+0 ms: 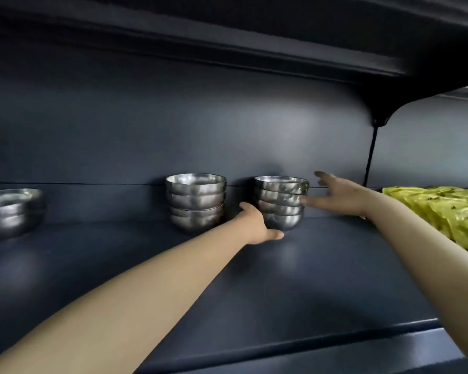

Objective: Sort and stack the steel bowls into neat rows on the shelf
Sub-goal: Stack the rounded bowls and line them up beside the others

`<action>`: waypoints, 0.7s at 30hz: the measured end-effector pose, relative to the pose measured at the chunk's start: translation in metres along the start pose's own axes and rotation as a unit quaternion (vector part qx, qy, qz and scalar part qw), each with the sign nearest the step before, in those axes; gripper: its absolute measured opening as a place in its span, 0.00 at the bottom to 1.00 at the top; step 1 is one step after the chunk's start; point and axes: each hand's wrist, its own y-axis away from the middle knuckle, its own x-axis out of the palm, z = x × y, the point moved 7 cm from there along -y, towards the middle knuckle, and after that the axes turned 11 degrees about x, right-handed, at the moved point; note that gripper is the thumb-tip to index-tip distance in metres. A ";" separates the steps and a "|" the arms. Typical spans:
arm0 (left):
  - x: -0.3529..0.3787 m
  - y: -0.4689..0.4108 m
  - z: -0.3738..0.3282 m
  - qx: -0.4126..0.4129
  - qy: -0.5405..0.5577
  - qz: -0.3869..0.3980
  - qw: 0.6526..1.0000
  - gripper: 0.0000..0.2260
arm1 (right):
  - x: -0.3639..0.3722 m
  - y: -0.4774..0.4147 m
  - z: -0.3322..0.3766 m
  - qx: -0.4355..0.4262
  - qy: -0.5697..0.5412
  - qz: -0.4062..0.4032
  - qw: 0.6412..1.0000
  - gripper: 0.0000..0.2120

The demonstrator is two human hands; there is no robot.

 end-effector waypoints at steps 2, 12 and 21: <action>0.009 -0.016 0.002 -0.012 0.062 -0.017 0.998 0.53 | 0.008 -0.021 -0.003 -0.016 -0.109 0.016 0.994 0.48; 0.027 -0.046 0.027 0.050 0.234 -0.173 0.955 0.33 | 0.035 -0.058 -0.013 -0.095 -0.321 0.041 0.941 0.54; 0.028 -0.048 0.030 0.071 0.219 -0.176 0.957 0.28 | 0.041 -0.061 -0.018 -0.096 -0.388 0.014 0.916 0.43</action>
